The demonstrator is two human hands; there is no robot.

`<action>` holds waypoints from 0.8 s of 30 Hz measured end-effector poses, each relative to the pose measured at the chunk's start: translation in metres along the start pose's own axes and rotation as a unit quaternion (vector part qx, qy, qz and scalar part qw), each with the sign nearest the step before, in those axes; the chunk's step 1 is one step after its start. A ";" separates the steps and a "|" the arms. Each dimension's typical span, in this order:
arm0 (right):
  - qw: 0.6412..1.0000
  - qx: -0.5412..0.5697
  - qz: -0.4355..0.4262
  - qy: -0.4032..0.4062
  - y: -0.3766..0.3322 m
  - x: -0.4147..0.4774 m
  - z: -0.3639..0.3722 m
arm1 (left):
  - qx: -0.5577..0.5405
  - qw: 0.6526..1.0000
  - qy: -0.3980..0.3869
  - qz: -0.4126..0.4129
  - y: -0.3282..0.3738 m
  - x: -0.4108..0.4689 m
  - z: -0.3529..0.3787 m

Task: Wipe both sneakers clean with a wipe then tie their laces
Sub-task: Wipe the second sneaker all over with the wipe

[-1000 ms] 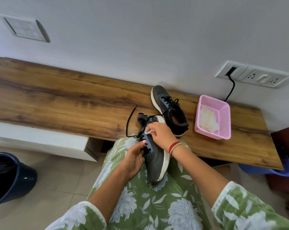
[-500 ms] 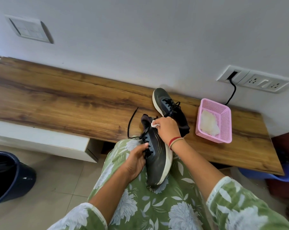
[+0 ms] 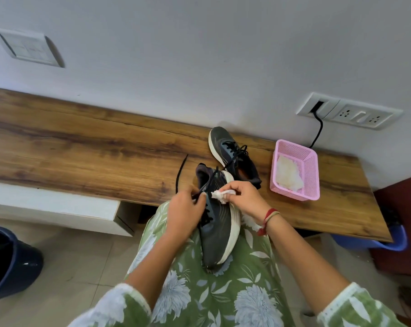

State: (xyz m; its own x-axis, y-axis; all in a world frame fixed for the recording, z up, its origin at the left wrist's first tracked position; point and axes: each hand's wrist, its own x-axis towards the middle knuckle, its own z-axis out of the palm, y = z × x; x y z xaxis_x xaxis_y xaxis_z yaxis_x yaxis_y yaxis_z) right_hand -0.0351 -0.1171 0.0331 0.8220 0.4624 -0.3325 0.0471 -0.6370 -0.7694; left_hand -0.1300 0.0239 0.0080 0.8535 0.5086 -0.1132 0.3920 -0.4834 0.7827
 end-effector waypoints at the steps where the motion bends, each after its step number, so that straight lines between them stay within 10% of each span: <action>1: 0.997 0.069 0.024 0.015 0.002 0.000 0.001 | 0.007 1.000 0.006 0.005 0.000 0.013 0.004; 4: 0.986 0.147 0.047 0.054 0.008 -0.004 0.008 | 0.056 0.997 -0.036 0.032 0.004 0.048 0.021; 13: 0.969 -0.151 -0.155 0.116 0.026 -0.034 0.042 | 0.241 0.965 -0.072 0.078 0.034 0.098 0.035; 16: 0.966 -0.152 -0.161 0.131 0.027 -0.033 0.042 | 0.001 0.998 -0.058 -0.027 0.030 0.101 0.027; 19: 0.968 -0.145 -0.152 0.136 0.027 -0.034 0.041 | -0.433 0.860 0.001 -0.269 0.020 0.103 0.009; 21: 0.971 -0.129 -0.146 0.139 0.026 -0.035 0.041 | -0.509 0.790 0.061 -0.337 0.005 0.097 -0.004; 24: 0.977 -0.103 -0.121 0.139 0.024 -0.033 0.041 | -0.417 0.838 0.078 -0.343 -0.024 0.078 -0.012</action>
State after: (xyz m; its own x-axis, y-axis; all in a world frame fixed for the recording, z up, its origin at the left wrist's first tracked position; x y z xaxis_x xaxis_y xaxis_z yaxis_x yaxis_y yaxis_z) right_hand -0.0840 -0.1224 0.0037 0.8933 0.4485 0.0287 0.3498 -0.6538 -0.6710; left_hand -0.0769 0.0837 -0.0118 0.4448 0.5809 -0.6817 0.3398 0.5948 0.7285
